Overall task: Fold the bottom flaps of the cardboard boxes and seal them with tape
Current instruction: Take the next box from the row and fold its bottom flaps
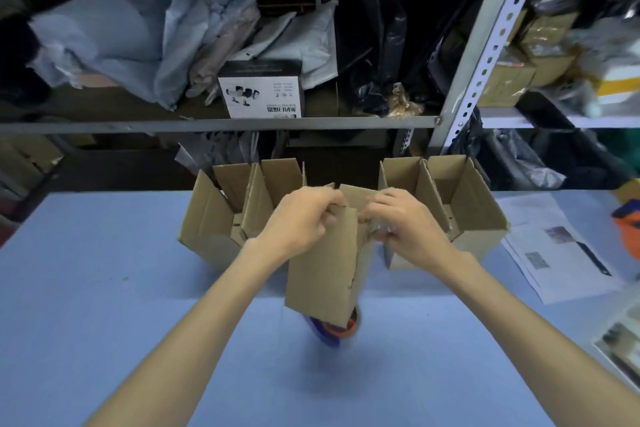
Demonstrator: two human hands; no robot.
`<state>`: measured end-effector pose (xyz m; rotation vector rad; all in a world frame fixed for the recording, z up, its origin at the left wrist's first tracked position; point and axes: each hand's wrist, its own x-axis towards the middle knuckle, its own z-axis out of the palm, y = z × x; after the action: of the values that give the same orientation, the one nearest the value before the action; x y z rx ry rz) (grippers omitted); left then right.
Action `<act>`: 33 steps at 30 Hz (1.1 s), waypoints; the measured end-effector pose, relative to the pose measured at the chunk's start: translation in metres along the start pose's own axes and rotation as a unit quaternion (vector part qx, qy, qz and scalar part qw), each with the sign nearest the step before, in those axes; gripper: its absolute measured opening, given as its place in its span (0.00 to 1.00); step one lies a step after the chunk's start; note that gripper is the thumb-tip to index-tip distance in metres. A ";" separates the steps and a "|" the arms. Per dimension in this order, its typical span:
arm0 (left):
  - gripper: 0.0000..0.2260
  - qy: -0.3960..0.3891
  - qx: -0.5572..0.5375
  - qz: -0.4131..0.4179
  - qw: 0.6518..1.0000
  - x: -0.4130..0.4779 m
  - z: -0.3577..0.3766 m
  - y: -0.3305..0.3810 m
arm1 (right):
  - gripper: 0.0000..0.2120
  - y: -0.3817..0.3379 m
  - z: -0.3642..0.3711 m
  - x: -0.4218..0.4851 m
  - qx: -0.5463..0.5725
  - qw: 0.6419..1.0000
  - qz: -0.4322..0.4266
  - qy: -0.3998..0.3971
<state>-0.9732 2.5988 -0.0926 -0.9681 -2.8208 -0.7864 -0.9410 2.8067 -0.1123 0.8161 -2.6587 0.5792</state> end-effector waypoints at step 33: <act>0.09 0.016 0.060 -0.030 0.998 -0.121 -0.047 -0.076 | 0.07 -0.165 0.077 0.020 0.153 0.957 0.246 0.013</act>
<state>-0.9260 2.4574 -0.1117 -0.8500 -2.8436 -0.6228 -0.8722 2.6372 -0.1238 0.1962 -2.7883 1.1341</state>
